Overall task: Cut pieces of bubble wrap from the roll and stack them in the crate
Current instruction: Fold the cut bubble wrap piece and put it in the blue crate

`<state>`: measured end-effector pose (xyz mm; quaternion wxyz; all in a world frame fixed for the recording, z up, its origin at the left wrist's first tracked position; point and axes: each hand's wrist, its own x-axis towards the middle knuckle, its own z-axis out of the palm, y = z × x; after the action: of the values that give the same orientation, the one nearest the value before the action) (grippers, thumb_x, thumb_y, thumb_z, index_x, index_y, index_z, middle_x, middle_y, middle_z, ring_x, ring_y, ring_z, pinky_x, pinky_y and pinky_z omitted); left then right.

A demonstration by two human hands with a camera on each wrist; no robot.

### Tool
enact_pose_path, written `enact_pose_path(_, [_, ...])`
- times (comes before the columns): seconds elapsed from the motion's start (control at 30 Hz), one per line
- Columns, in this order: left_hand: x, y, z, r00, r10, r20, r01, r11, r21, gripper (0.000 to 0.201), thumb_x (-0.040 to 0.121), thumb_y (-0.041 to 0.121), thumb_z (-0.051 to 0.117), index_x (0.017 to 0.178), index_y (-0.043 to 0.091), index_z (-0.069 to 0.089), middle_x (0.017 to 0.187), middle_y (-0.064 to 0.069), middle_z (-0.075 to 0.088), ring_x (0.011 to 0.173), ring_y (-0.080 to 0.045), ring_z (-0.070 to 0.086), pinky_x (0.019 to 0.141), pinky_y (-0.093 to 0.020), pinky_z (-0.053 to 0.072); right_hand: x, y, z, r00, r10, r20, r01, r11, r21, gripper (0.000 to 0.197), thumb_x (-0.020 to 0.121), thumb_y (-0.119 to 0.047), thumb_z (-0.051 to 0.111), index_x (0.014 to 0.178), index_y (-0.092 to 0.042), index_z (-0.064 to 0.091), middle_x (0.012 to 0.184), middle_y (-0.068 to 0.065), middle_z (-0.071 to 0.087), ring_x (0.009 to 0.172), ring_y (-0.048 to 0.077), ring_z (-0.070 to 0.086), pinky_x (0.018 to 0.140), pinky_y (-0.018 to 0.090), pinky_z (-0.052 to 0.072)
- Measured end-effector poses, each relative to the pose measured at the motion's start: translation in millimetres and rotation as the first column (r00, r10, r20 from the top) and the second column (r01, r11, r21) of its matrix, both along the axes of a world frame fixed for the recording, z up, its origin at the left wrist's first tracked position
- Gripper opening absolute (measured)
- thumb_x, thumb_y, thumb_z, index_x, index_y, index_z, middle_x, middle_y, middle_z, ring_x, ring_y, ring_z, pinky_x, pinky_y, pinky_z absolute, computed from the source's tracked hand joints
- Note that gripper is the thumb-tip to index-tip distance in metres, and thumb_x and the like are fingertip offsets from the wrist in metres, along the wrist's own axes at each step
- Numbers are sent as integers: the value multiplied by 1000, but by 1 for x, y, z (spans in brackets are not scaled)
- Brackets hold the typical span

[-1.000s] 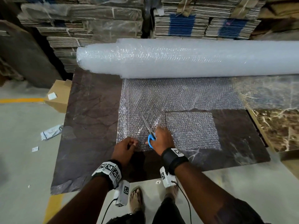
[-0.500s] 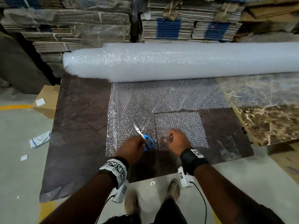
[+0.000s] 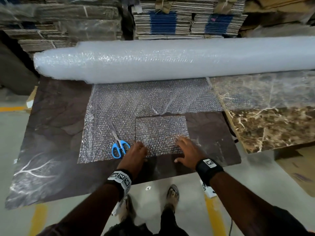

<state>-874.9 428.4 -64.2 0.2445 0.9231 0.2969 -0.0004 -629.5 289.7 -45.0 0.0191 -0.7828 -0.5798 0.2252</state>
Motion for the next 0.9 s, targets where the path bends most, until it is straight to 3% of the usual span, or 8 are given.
enact_pose_path(0.1, [-7, -4, -4, 993, 119, 5, -119, 993, 17, 27, 69, 11, 80, 89, 11, 62, 96, -11, 56, 82, -31, 60, 71, -38, 54, 11, -8, -8, 998, 65, -26, -63, 995, 77, 59, 86, -39, 70, 137, -17, 51, 157, 3, 33, 143, 24, 32, 116, 33, 25])
enact_pose_path(0.17, [-6, -6, -6, 986, 167, -16, -167, 986, 27, 22, 73, 8, 77, 88, 10, 62, 95, -12, 56, 81, -34, 60, 69, -41, 53, 20, -12, -11, 996, 83, -44, -75, 986, 152, 39, 87, -26, 70, 122, -10, 63, 150, 9, 44, 136, 30, 42, 113, 38, 34])
enact_pose_path(0.27, [-3, -8, -9, 979, 201, -38, -200, 979, 41, 19, 74, 4, 75, 87, 11, 63, 93, -13, 57, 78, -34, 60, 67, -40, 53, 31, -14, -16, 989, 143, -24, -130, 952, 278, 22, 77, -8, 77, 97, -4, 70, 128, 20, 61, 113, 39, 61, 97, 47, 51])
enact_pose_path(0.37, [2, -14, -9, 967, 245, -67, -245, 969, 20, 21, 71, 0, 77, 83, 10, 63, 91, -15, 58, 72, -36, 62, 63, -41, 52, 37, -12, -14, 969, 246, 6, -234, 917, 322, 19, 68, -6, 83, 82, -4, 70, 110, 21, 67, 96, 35, 69, 83, 42, 56])
enact_pose_path(0.5, [7, -30, 0, 942, 332, -51, -335, 941, -53, 28, 64, 6, 85, 83, 6, 64, 92, -20, 61, 75, -37, 61, 66, -40, 50, 49, -11, -12, 955, 285, -86, -248, 921, 301, 10, 78, -8, 70, 87, -3, 67, 117, 20, 63, 101, 37, 64, 91, 40, 52])
enact_pose_path(0.67, [7, -40, 4, 914, 407, -6, -404, 905, -133, 21, 73, 3, 76, 91, 8, 67, 98, -11, 60, 87, -32, 61, 74, -29, 41, 63, -25, -13, 939, 325, -112, -292, 926, 241, 25, 81, -25, 70, 100, -9, 64, 138, 12, 52, 119, 25, 54, 99, 31, 44])
enact_pose_path(0.8, [10, -53, 15, 922, 378, -79, -377, 926, 29, 18, 87, 19, 66, 104, 14, 65, 106, -6, 63, 86, -30, 62, 67, -28, 32, 68, -28, -22, 937, 337, -91, -306, 919, 247, 16, 82, -13, 64, 95, -5, 67, 129, 15, 58, 109, 30, 62, 94, 38, 53])
enact_pose_path(0.9, [11, -62, 20, 935, 354, -26, -351, 933, 78, 10, 87, 16, 68, 94, 11, 65, 101, -9, 62, 78, -31, 61, 65, -27, 34, 71, -28, -20, 929, 358, -90, -316, 898, 307, 14, 80, -12, 62, 89, -4, 67, 116, 17, 64, 98, 30, 65, 88, 34, 53])
